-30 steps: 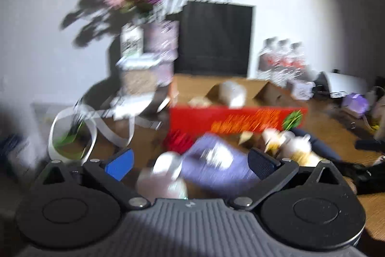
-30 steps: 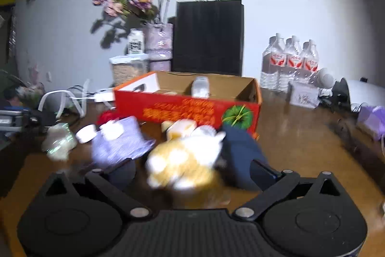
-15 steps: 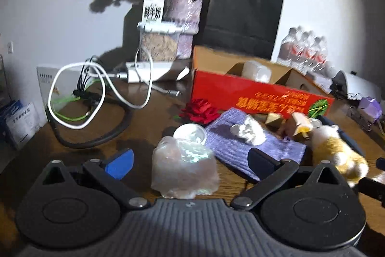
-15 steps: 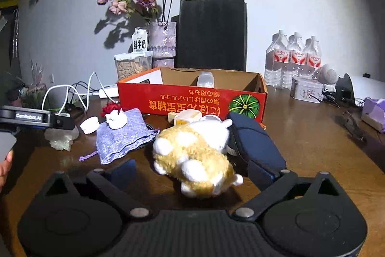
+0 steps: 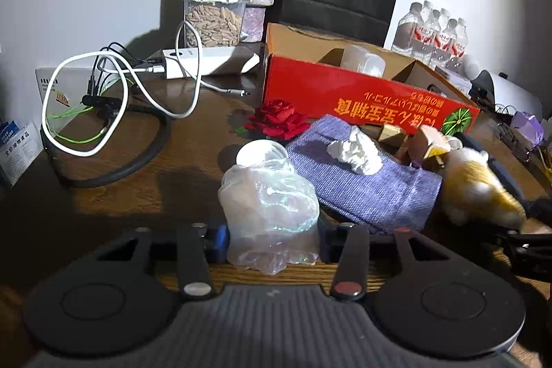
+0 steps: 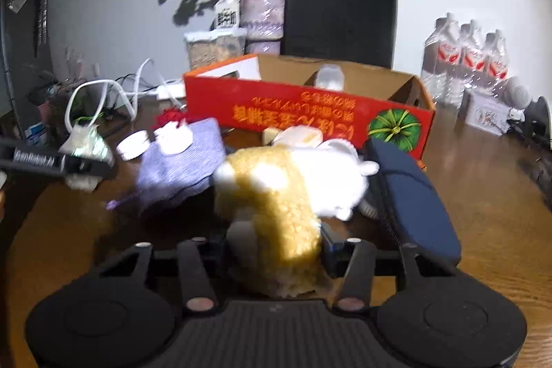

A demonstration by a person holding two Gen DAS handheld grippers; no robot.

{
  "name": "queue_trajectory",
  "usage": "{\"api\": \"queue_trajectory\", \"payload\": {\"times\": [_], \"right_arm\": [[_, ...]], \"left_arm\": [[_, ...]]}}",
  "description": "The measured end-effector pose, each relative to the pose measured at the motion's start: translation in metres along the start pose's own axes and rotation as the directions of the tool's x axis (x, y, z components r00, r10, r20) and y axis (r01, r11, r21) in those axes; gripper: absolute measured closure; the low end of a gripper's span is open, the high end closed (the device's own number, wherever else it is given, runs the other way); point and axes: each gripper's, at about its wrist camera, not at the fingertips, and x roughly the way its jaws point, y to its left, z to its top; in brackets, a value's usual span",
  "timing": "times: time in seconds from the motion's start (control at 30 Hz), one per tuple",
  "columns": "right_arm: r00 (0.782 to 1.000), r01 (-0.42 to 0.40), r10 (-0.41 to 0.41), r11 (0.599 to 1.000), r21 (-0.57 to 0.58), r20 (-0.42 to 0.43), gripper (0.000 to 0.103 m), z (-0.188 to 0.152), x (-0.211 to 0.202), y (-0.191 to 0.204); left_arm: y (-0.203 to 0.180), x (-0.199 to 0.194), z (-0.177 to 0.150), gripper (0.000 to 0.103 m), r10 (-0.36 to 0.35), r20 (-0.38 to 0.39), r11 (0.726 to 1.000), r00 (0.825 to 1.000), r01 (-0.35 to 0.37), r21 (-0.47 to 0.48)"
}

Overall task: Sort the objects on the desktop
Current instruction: 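Grasp the clear plastic bag with the left tool while the right tool grasps the plush toy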

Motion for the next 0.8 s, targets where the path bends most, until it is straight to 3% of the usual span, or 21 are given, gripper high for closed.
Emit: {"api": "queue_trajectory", "payload": {"times": [0.17, 0.3, 0.4, 0.5, 0.53, 0.7, 0.8], "right_arm": [[0.996, -0.036, 0.034, 0.999, -0.02, -0.084, 0.049, -0.009, -0.028, 0.022], [0.993, -0.1, 0.1, 0.995, -0.005, -0.069, 0.02, -0.016, -0.05, 0.03], [0.993, -0.076, 0.078, 0.997, 0.016, -0.088, 0.024, -0.015, -0.038, 0.03], [0.991, -0.063, 0.066, 0.998, 0.027, -0.118, 0.053, -0.013, -0.023, 0.032], [0.993, -0.043, 0.044, 0.999, 0.02, -0.105, 0.056, -0.013, -0.024, 0.035], [0.998, -0.05, 0.053, 0.996, 0.078, -0.031, 0.057, -0.009, -0.043, 0.032], [0.999, -0.026, 0.022, 0.994, 0.102, 0.043, 0.057, 0.001, -0.064, 0.023]], "left_arm": [[0.0, -0.026, 0.007, 0.057, -0.022, 0.053, 0.999, 0.998, 0.024, -0.024], [-0.01, -0.045, 0.005, 0.056, -0.131, 0.053, 0.991, 0.99, 0.13, 0.008], [-0.019, -0.047, -0.002, 0.056, -0.172, 0.049, 0.985, 0.984, 0.171, 0.025], [-0.025, -0.046, -0.009, 0.056, -0.199, 0.043, 0.98, 0.979, 0.199, 0.022], [-0.026, -0.047, -0.011, 0.056, -0.211, 0.041, 0.977, 0.977, 0.21, 0.023], [-0.024, -0.051, -0.012, 0.057, -0.217, 0.05, 0.976, 0.975, 0.216, 0.03], [-0.019, -0.054, -0.009, 0.057, -0.258, 0.064, 0.966, 0.964, 0.257, 0.023]]}}
